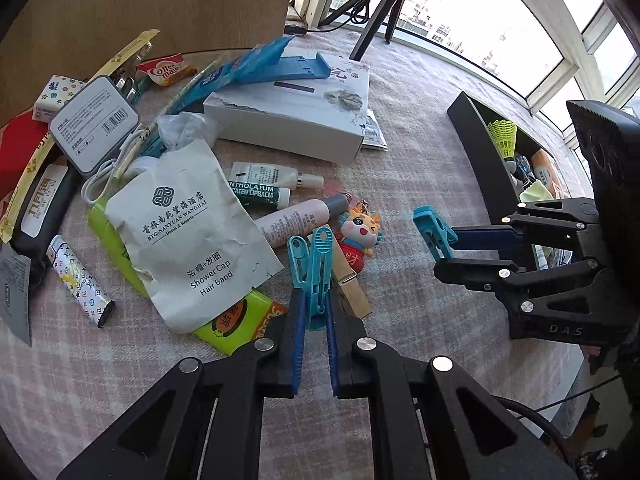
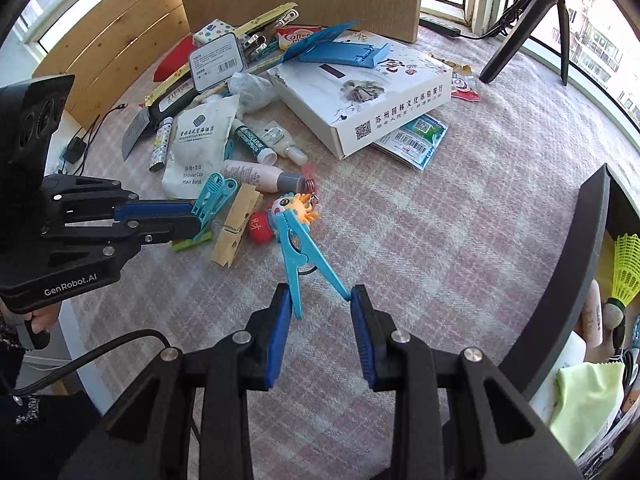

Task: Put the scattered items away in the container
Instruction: 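Grasp a teal clothespin with the left gripper while the right grasps another teal clothespin, then carry both teal clothespins into the tray and open both grippers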

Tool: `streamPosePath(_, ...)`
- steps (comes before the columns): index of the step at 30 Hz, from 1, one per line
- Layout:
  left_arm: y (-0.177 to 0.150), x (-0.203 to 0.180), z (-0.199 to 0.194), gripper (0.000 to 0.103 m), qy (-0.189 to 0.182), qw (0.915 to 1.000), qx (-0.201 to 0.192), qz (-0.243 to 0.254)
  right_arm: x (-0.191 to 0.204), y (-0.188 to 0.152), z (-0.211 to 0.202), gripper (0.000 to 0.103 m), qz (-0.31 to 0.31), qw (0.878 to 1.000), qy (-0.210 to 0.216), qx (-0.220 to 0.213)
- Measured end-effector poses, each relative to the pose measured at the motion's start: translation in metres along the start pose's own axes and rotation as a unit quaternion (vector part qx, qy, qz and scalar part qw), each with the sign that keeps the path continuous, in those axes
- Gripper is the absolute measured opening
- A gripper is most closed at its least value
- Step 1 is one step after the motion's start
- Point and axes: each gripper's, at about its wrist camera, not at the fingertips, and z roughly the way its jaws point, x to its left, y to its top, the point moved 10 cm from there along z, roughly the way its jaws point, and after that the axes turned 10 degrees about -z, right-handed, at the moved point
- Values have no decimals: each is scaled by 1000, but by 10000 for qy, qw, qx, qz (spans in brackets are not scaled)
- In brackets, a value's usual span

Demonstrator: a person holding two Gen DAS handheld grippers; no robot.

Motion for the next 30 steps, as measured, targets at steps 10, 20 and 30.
streamPosePath(10, 6, -16, -41, 9, -176, 9994, -300, 72, -12, -7, -28, 30, 499, 9981, 19, -368)
streamPosePath(20, 12, -127, -44, 9, -869, 9916, -208, 940, -79, -91, -103, 30, 1714, 9804, -524, -820)
streamPosePath(30, -22, -276, -23, 9, -1530, 9616, 188, 2272, -180, -240, -181, 30, 3311, 9243, -1746, -742)
